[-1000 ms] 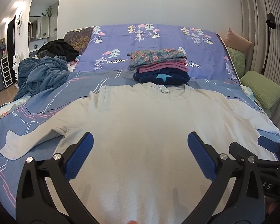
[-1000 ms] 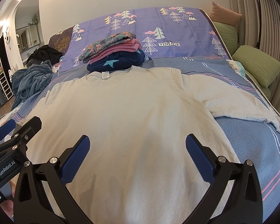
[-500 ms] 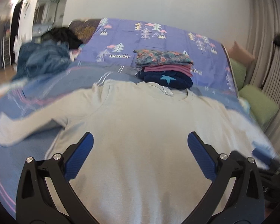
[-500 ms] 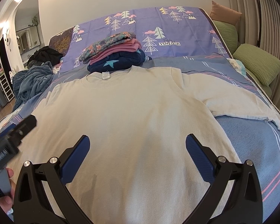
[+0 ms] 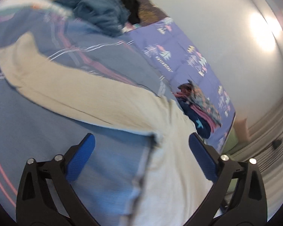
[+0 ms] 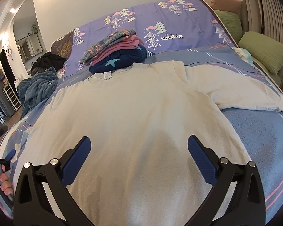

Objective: Fold small clothes
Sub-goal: 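Grasp the cream shirt's sleeve cuff with the left gripper and lift it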

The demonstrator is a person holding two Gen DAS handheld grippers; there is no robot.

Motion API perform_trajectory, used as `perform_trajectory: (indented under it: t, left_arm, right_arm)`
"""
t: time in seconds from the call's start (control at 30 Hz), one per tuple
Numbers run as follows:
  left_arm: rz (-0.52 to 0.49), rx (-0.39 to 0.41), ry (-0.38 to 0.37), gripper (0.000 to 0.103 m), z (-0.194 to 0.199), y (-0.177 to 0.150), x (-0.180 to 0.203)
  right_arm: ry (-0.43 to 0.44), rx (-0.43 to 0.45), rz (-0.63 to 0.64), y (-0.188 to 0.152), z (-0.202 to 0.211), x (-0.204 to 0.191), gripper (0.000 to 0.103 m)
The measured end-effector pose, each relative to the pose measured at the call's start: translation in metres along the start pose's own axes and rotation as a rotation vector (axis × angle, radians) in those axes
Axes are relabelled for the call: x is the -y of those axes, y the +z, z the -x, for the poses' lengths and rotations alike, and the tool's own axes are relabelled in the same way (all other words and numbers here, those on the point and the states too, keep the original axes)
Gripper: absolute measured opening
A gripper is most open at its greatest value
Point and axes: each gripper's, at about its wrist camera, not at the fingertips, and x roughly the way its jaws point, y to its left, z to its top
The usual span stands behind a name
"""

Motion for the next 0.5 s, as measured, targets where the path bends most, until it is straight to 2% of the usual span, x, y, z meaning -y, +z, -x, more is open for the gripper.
perform_trajectory:
  t: [0.07, 0.17, 0.33, 0.5]
  left_arm:
    - [0.026, 0.016, 0.024, 0.093, 0.012, 0.018, -0.024]
    - [0.051, 0.047, 0.106, 0.093, 0.033, 0.042, -0.059]
    - [0.182, 0.029, 0.179, 0.093, 0.054, 0.069, -0.128]
    - [0.289, 0.021, 0.203, 0.093, 0.062, 0.086, -0.169]
  right_arm:
    - [0.008, 0.004, -0.008, 0.0, 0.001, 0.002, 0.102]
    - [0.02, 0.002, -0.016, -0.001, 0.0, 0.004, 0.102]
    - [0.038, 0.005, -0.023, -0.001, 0.002, 0.005, 0.102]
    - [0.041, 0.006, -0.021, -0.002, 0.002, 0.005, 0.102]
